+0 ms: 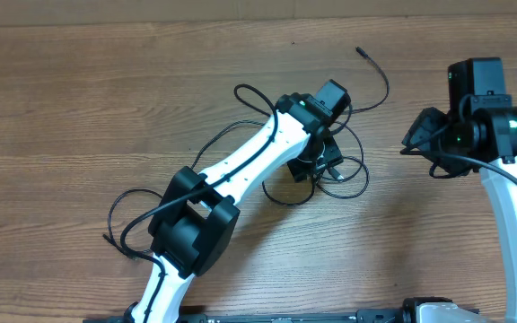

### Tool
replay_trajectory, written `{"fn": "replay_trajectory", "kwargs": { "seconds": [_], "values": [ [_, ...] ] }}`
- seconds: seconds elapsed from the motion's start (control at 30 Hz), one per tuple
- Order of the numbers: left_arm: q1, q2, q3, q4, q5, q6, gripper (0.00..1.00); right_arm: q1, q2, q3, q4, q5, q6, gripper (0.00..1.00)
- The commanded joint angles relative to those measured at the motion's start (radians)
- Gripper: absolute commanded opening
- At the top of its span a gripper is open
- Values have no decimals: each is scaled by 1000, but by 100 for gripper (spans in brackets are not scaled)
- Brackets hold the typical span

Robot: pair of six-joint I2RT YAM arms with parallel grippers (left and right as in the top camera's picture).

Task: Untangle cables

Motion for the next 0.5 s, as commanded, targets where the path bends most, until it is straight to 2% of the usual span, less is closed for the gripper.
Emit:
{"fn": "replay_trajectory", "kwargs": {
  "seconds": [0.0, 0.2, 0.37, 0.47],
  "values": [
    [5, -39, -12, 1, -148, -251, 43, -8, -12, -2, 1, 14, 18, 59],
    [7, -38, -19, 28, -173, -395, 40, -8, -12, -2, 10, 14, 18, 63],
    [-12, -38, -19, 73, -217, -396, 39, -8, -12, -2, 13, 14, 18, 63],
    [-13, -38, -27, 69, -245, -394, 39, -8, -12, -2, 13, 14, 18, 68]
  ]
}}
